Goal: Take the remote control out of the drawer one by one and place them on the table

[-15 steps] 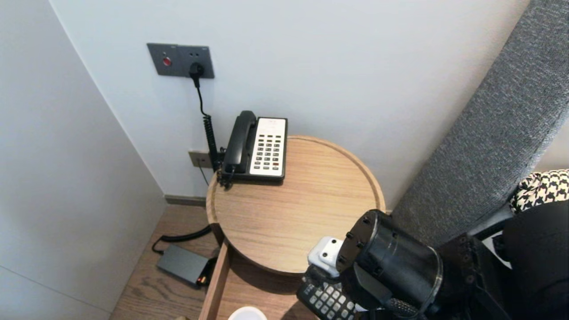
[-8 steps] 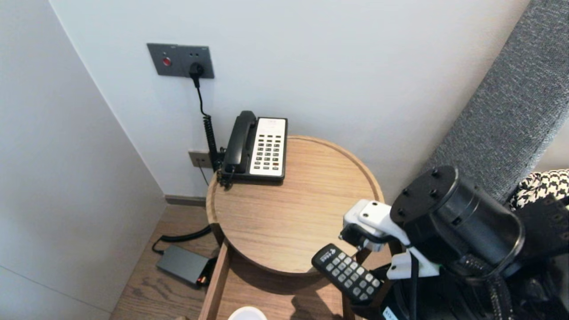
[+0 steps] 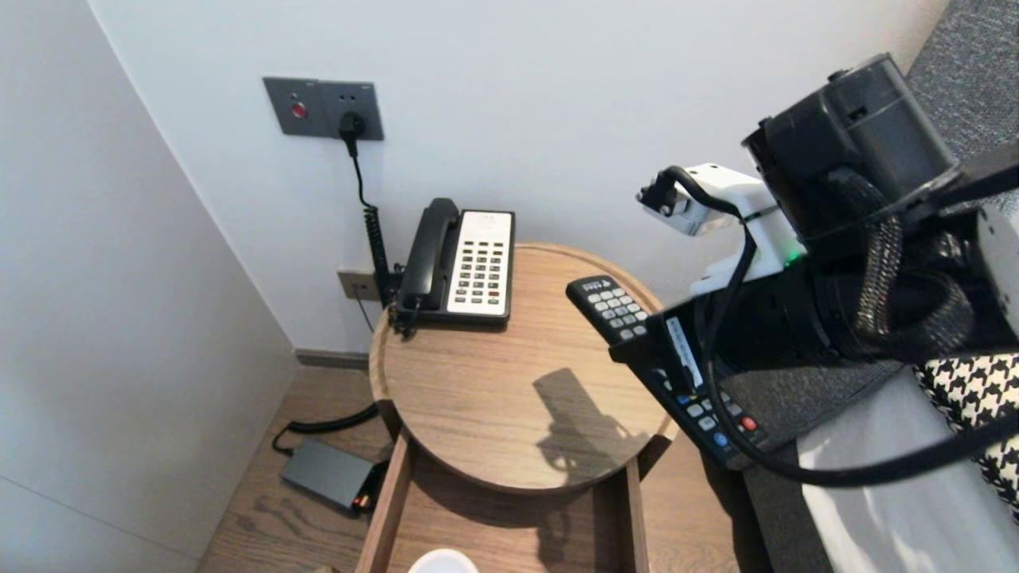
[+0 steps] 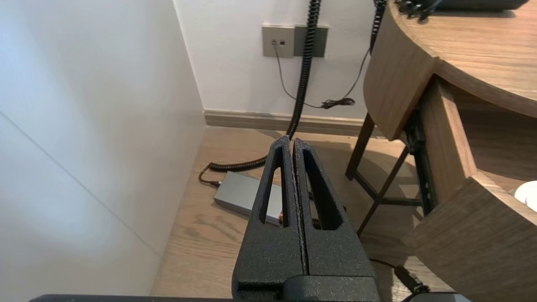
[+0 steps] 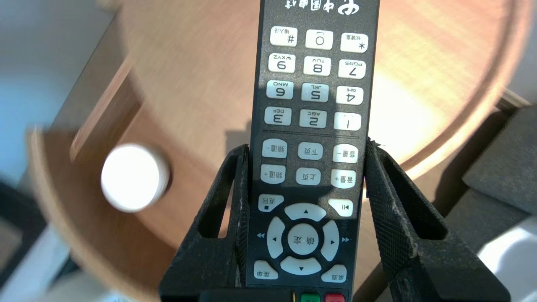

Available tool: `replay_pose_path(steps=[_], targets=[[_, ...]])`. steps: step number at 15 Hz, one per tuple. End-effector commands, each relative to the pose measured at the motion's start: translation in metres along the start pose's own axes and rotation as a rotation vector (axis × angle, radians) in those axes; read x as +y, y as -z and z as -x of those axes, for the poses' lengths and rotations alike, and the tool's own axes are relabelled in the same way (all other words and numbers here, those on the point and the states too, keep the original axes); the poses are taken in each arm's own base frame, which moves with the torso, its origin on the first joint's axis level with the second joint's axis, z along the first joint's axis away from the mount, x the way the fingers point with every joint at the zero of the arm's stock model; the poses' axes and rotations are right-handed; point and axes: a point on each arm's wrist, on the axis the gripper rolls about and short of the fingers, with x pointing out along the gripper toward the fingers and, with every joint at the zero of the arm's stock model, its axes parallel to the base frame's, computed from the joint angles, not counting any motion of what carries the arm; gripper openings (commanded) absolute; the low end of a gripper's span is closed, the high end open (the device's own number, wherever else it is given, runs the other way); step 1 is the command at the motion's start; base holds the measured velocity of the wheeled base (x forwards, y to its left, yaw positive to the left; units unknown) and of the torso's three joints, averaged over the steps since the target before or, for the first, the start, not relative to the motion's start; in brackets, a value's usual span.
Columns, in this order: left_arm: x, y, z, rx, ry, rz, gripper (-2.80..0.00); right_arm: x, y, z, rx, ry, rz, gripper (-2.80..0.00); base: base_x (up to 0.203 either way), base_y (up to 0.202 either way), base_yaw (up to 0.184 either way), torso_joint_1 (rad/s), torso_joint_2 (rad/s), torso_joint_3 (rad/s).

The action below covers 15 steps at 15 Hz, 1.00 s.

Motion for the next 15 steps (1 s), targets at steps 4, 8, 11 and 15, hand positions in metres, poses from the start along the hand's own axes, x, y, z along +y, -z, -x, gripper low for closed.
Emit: replay_pose_path(steps=[4,8,11,15], targets=[[0.000,0.003,-0.001,0.010,0.001,0.000,-2.80,-0.018,-0.025,-0.046,-0.004,0.100,-0.165,-2.80,0.000,0.000,0.000,0.000,0.00,0.000],[0.000,0.003,-0.001,0.010,0.001,0.000,-2.80,-0.016,-0.028,-0.070,0.013,0.154,-0.167,-2.80,0.000,0.000,0.000,0.000,0.00,0.000],[0.000,0.002,-0.001,0.008,0.000,0.000,-2.80,-0.014,-0.026,-0.079,0.024,0.166,-0.185,-2.80,0.000,0.000,0.000,0.000,0.00,0.000],[0.000,0.003,-0.001,0.011,0.001,0.000,-2.80,-0.012,-0.021,-0.088,0.043,0.209,-0.190,-2.80,0.000,0.000,0.000,0.000,0.00,0.000]])
